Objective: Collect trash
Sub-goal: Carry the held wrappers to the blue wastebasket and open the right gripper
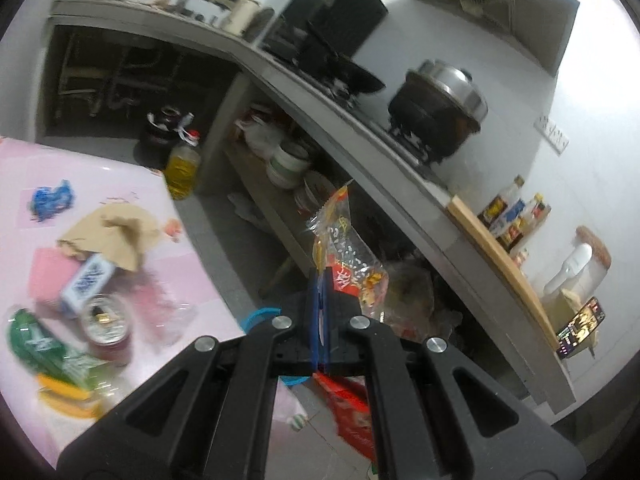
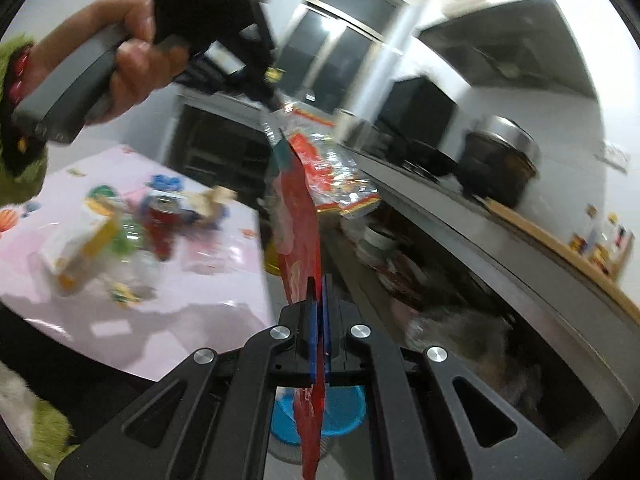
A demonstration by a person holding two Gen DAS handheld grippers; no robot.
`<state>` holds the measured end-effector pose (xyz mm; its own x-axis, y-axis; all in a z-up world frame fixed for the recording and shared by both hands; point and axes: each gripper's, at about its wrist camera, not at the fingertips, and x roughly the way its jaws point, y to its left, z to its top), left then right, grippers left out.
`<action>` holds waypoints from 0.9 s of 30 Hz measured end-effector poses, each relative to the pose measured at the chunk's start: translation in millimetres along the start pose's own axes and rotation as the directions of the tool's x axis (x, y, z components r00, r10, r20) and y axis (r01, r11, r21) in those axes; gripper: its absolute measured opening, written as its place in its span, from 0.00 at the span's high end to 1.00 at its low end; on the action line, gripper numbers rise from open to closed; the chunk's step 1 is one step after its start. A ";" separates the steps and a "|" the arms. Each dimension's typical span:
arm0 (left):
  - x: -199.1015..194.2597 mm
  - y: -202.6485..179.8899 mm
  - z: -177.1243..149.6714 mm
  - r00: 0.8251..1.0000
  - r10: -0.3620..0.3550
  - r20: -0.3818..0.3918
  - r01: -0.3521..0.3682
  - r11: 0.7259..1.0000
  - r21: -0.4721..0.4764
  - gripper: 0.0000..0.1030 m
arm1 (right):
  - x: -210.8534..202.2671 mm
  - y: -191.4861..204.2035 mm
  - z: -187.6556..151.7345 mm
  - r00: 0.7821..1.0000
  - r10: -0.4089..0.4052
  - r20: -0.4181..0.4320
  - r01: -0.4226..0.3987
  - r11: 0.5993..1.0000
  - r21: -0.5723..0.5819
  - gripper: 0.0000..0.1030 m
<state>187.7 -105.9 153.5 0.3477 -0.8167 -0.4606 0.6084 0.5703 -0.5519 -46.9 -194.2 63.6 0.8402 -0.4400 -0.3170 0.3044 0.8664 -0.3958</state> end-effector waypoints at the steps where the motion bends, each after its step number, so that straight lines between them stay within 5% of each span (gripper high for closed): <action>1: 16.2 -4.8 -0.1 1.000 -0.003 -0.018 0.003 1.000 0.001 1.00 | 4.2 -7.8 -2.7 1.000 -0.018 -0.013 0.018 1.000 0.013 0.98; 7: 109.9 -23.9 -12.1 0.990 0.013 -0.143 -0.011 1.000 0.015 1.00 | 46.0 -61.9 -34.7 0.986 -0.096 -0.136 0.110 0.989 0.101 0.98; 16: 243.6 -31.2 -47.4 0.942 0.118 -0.314 -0.099 0.992 0.078 1.00 | 143.0 -120.6 -108.0 0.934 -0.026 -0.355 0.132 0.952 0.277 0.98; 21: 313.4 -19.8 -64.3 0.891 0.205 -0.405 -0.171 0.978 0.117 1.00 | 202.0 -137.6 -141.9 0.901 0.038 -0.433 0.128 0.929 0.348 0.98; 27: 381.9 -6.6 -69.3 0.822 0.313 -0.476 -0.261 0.950 0.175 1.00 | 271.8 -152.9 -183.4 0.854 0.201 -0.480 0.100 0.842 0.530 0.98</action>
<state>267.0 -415.4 -66.9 0.1362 -0.4504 -0.8824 0.6117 0.7389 -0.2827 52.6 -489.6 -120.2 0.5632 -0.3149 -0.7639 0.5779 0.8110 0.0917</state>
